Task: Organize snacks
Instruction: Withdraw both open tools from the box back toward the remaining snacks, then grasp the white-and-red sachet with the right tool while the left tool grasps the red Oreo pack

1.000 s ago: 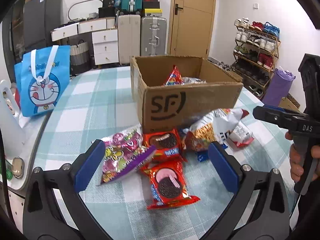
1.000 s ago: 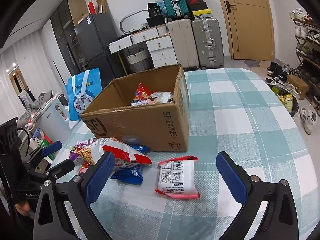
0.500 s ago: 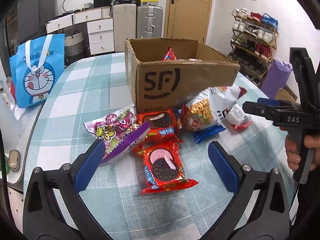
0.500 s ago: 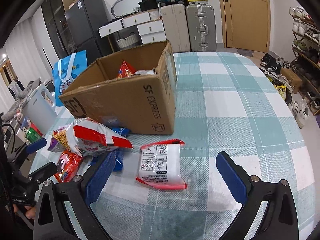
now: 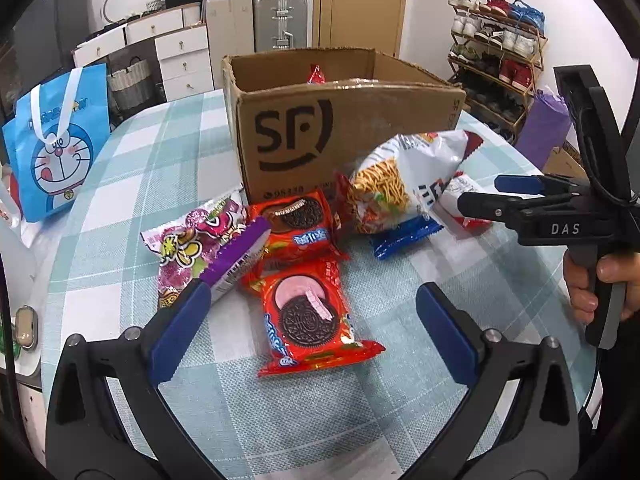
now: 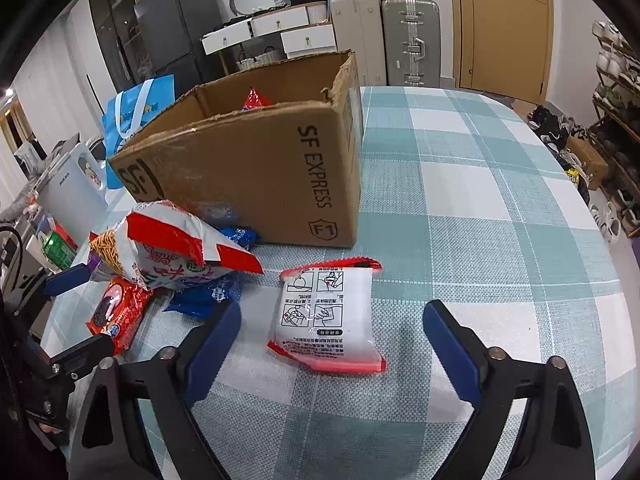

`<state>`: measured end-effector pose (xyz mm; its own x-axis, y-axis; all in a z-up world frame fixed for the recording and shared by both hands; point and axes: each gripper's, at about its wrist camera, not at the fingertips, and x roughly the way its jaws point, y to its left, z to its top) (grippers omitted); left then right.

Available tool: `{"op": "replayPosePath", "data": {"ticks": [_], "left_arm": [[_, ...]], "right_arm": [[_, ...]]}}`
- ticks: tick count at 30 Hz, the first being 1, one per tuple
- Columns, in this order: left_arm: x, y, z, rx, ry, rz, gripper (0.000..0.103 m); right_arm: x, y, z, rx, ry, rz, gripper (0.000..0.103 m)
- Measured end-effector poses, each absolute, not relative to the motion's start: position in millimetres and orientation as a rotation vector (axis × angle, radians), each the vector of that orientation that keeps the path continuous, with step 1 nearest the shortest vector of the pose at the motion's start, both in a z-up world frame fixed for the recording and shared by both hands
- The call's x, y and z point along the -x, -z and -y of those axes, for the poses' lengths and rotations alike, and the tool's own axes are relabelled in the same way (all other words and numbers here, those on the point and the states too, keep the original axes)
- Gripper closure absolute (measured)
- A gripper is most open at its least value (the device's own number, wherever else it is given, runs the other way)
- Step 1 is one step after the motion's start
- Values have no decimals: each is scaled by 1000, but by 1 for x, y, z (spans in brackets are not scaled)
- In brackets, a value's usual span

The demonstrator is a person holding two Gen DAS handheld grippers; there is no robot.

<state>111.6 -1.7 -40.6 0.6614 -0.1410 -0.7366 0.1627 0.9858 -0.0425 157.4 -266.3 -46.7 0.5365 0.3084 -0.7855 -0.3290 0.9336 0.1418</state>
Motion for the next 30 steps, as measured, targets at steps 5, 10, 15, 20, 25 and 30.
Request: {"op": "replayPosePath", "data": {"ticks": [5,10,15,20,25,30], "left_arm": [[-114,47,1,-30,173,-846,1],[-115,49,0,-34,176,-849,1],[-115,51,2,-36,183,-858,1],[-115,53,3,-35,192,-866,1],[-116,55,1,-21,197,-874,1],[-118,57,1,-15,201,-883,1]], "right_arm": [[-158,52,263,37,-387,-940,21],[-157,54,261,44,-392,-942,25],[-156,55,259,46,-407,-944,35],[-154,55,257,55,-411,-936,43],[-153,54,259,48,-409,-927,55],[-152,49,261,36,-426,-910,58]]}}
